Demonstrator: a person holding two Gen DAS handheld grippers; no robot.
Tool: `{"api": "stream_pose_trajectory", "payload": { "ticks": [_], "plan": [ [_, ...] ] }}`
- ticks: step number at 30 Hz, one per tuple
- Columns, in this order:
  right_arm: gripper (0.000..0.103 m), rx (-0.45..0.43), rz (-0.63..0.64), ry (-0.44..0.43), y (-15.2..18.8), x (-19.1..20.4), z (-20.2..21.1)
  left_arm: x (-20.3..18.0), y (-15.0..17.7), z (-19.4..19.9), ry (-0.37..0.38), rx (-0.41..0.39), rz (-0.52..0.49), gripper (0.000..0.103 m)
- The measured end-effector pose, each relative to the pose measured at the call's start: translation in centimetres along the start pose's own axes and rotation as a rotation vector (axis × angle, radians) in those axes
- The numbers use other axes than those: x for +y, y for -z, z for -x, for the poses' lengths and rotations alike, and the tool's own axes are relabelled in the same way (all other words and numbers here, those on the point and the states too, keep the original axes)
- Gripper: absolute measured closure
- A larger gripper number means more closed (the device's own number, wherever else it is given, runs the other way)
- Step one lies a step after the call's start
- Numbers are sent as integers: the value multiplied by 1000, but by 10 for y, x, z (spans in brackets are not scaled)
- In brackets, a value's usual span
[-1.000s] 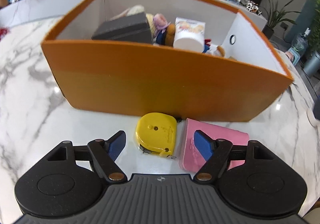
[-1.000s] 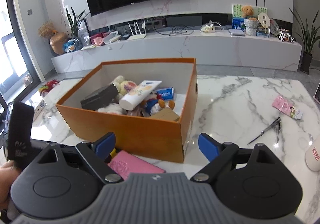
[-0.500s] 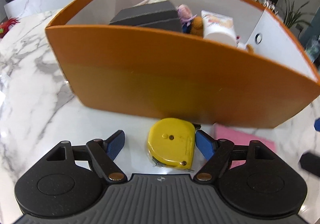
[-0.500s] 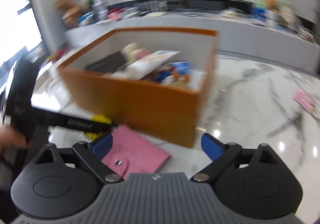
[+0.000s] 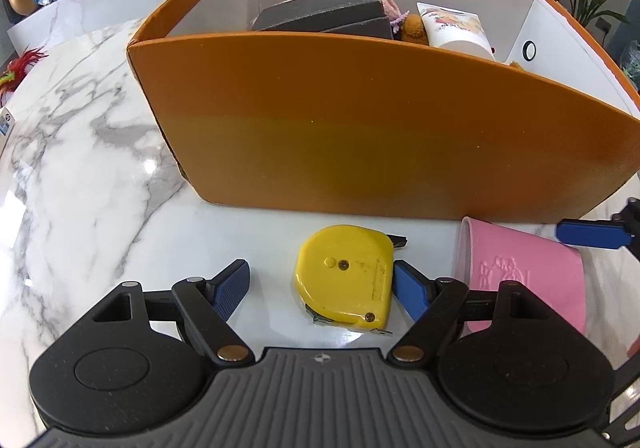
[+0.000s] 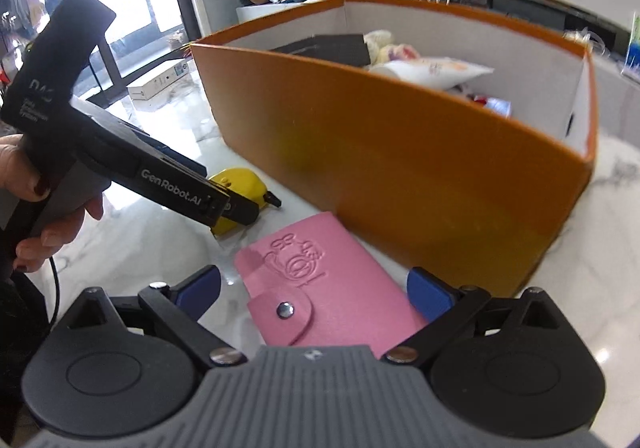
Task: Organize objects
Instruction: 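Grasp the yellow tape measure with the left tool while the right tool grasps the pink wallet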
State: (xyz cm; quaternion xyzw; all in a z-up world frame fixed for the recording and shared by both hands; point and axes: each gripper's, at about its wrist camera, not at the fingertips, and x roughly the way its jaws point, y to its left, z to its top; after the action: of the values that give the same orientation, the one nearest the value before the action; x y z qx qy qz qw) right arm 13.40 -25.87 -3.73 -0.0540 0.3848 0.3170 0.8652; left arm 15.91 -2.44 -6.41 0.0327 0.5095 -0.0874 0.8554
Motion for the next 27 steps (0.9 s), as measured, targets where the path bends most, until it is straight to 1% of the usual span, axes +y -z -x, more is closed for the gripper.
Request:
{"api": "stream_pose_trajectory", "payload": {
  "ticks": [3,6,8,9,10,12,13,15,18,20,23,27],
  "plan": [
    [1,29,-9,-20,0,-1,-3,4,2,2,-2,0,3,11],
    [1,97,-25,-107,1,5,1,9,5,5,-9,-1,14,11],
    [2,118,9,-172,5,16,6,13,8,7,-13,-1,22,11],
    [2,112,30,-164,7,22,7,14,9,8,-14,-2,23,11],
    [2,111,50,-118,7,28,7,15,10,9,-15,-4,24,11],
    [1,105,72,3,7,40,-1,16,12,11,-19,-9,29,11],
    [1,110,64,30,7,45,-6,16,14,12,-22,-12,29,11],
    [1,127,36,48,6,54,-17,15,15,12,-27,-17,22,11],
    [1,104,39,117,5,71,-28,17,19,14,-29,-31,22,10],
    [1,97,42,169,5,81,-34,18,23,15,-51,-42,28,10],
    [1,87,33,183,4,87,-37,20,31,19,-66,-68,41,10],
    [1,104,36,178,1,85,-37,20,37,24,-67,-86,38,10]
  ]
}}
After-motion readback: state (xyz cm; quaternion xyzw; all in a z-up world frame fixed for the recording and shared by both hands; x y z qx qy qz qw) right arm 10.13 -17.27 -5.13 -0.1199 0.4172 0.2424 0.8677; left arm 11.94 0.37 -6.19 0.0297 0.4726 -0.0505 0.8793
